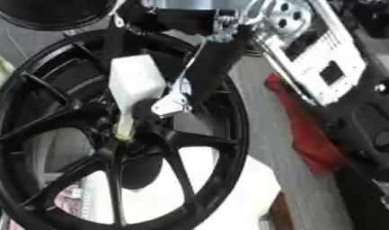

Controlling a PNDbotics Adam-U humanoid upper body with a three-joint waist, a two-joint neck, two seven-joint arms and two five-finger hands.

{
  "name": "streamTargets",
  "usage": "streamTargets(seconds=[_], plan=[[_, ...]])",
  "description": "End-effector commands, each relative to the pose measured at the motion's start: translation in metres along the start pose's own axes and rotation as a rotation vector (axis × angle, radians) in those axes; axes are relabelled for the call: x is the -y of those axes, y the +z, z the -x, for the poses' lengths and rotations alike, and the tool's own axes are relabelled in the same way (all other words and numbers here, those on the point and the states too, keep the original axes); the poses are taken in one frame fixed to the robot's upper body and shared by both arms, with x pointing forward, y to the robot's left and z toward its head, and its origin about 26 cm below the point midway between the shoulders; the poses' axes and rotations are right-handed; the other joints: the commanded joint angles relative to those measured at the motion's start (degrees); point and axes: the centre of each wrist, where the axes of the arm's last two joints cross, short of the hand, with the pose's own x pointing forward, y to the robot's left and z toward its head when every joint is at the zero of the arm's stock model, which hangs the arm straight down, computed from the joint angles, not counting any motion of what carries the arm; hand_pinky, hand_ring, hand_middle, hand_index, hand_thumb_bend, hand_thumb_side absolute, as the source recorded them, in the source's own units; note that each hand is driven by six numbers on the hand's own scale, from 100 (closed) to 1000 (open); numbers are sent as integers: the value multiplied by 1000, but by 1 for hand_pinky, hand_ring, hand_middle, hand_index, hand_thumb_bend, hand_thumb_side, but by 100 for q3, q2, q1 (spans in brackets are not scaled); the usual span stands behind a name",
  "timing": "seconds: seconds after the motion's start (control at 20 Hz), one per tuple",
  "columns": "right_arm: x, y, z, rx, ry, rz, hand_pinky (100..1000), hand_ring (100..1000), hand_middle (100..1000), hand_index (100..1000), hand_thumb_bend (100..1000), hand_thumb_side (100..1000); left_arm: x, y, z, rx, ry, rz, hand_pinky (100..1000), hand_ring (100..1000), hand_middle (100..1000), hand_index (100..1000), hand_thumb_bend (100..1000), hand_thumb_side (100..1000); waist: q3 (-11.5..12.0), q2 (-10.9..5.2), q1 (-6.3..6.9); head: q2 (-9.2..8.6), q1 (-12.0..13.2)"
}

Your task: Pull the pin out of the wheel hub.

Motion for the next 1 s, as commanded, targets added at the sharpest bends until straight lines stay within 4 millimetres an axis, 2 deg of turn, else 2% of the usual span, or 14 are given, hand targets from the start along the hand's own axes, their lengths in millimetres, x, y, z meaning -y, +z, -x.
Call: streamTargets(seconds=[0.05,0.25,0.55,0.75,1.0], plan=[[19,16,-7,-14,10,73,858,605,297,514,366,100,-3,-3,-8,33,-5,-2,676,633,550,680,100,757,-4,-129,50,-87,-54],[39,43,-4,-40,-12,210,862,606,295,513,352,100,-3,-3,-8,33,-10,-5,676,633,549,680,100,756,-24,-119,37,-150,-31],[70,105,3,-118,-68,476,867,605,292,514,338,100,-5,-3,-8,35,-17,-10,675,632,546,679,100,754,-92,-123,62,-157,94],[79,146,4,-187,-69,634,867,605,293,514,342,100,-6,-3,-8,37,-21,-12,675,631,546,679,100,752,-179,-120,118,-139,211],[75,201,15,-322,-77,835,868,608,297,516,348,100,-7,-2,-8,41,-26,-23,675,631,546,679,100,749,-343,-80,224,-143,413]])
